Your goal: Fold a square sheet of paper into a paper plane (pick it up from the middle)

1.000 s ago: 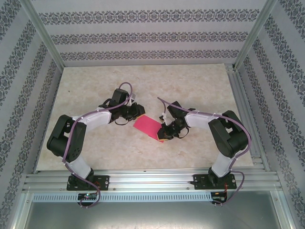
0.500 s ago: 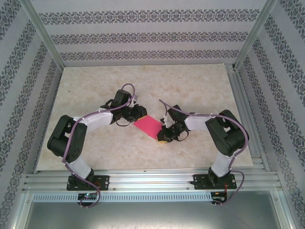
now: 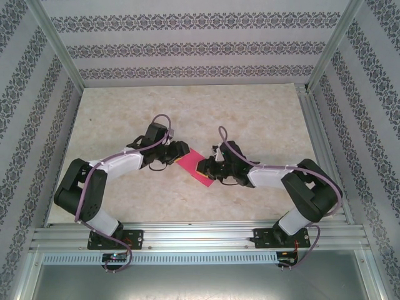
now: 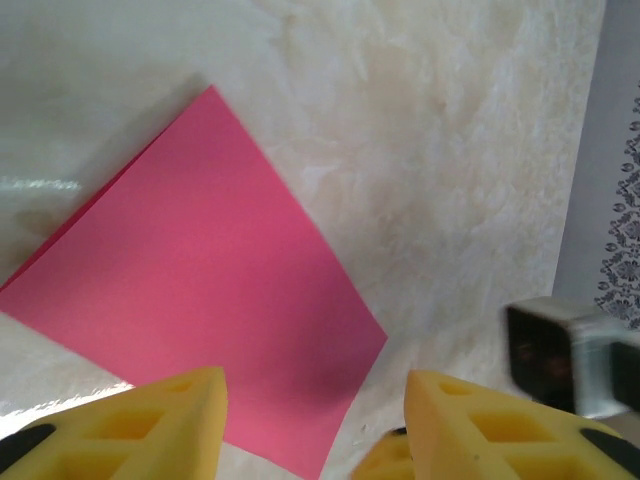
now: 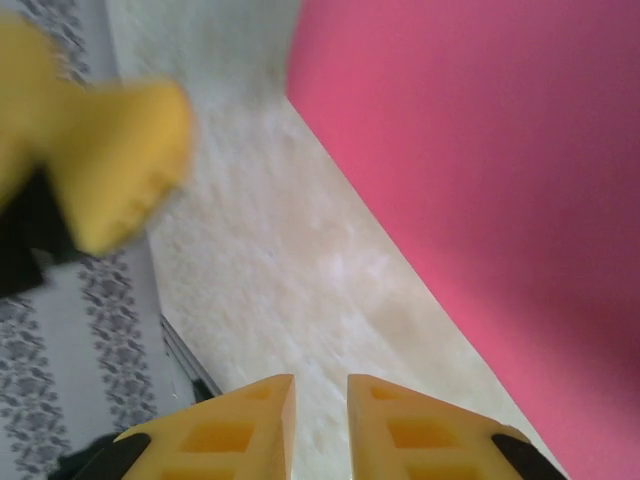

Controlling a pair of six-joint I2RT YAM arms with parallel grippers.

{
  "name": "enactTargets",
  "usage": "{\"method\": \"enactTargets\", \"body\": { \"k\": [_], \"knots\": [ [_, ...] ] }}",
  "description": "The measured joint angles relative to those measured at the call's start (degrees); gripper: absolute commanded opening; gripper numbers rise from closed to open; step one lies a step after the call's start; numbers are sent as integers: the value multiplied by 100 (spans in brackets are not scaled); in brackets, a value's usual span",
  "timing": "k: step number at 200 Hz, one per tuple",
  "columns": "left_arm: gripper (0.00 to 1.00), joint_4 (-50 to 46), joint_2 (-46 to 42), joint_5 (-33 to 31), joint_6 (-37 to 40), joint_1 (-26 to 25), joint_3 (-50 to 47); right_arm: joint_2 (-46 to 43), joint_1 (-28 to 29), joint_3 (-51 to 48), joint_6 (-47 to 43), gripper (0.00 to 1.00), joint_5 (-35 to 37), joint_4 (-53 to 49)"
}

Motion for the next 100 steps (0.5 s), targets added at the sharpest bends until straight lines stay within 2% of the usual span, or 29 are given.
{"method": "enactTargets", "body": {
  "k": [22,43,63,100],
  "knots": [
    [60,72,-42,-114,-269,-81,-372,-232,-623,470,-931,36,284,-1156],
    [61,223,-33,-144,-472,-208,-525,11,-1047,1132,-1943,37,461,-2227],
    [59,529,107,-98,-625,-256,-529,293,-1145,1364,-2577,38,496,-2857],
    [58,645,553,-105,-669,-256,-365,380,-1143,1351,-3176,41,492,-3615]
  ]
}}
